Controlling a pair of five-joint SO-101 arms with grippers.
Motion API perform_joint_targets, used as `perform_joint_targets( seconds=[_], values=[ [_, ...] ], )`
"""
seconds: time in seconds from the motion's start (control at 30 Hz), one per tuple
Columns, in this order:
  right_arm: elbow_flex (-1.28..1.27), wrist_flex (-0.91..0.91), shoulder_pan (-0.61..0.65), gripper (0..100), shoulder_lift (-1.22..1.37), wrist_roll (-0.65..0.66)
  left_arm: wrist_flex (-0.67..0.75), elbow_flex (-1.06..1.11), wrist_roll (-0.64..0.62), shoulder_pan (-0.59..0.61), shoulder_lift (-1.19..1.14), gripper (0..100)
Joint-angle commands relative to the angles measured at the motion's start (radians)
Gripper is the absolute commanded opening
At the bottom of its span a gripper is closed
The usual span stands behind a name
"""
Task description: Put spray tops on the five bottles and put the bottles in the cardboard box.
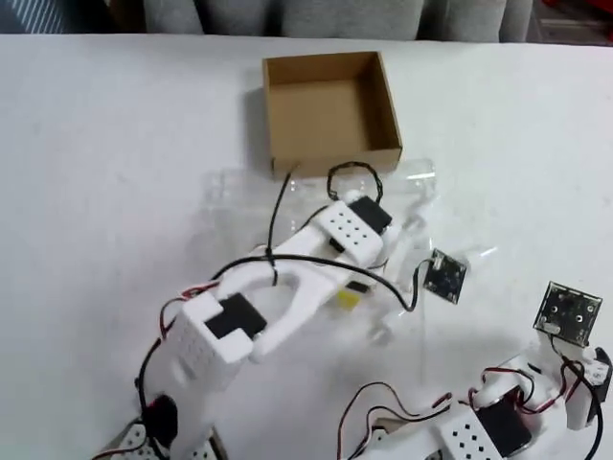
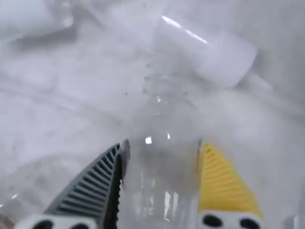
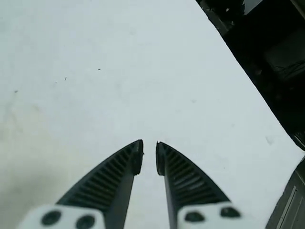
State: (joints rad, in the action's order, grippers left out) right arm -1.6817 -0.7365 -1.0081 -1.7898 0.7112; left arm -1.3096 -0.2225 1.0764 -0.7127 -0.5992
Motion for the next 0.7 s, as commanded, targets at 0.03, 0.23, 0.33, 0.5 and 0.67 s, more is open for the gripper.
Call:
perform_joint_targets(
  seconds=[0.03, 0.23, 0.33, 0.5, 0.67],
  values=[
    [-0.008, -0.002, 0.010, 2.4, -0.004, 0.006, -0.095, -0.038, 0.000, -0.010, 0.019, 2],
    [-0.008, -0.002, 0.008, 2.4, -0.004, 0.009, -0.203, -0.109, -0.269, -0.016, 0.122, 2],
    [-0.008, -0.002, 0.013, 2.4, -0.004, 0.011, -0.242, -0.104, -0.373, -0.001, 0.202, 2],
    [-0.008, -0.002, 0.015, 2.6, -0.004, 0.011, -0.348, -0.103, -0.502, 0.085, 0.311, 2],
    [-0.008, -0.002, 0.016, 2.7, -0.004, 0.011, -0.393, -0.002, -0.535, 0.217, 0.420, 2]
  ],
)
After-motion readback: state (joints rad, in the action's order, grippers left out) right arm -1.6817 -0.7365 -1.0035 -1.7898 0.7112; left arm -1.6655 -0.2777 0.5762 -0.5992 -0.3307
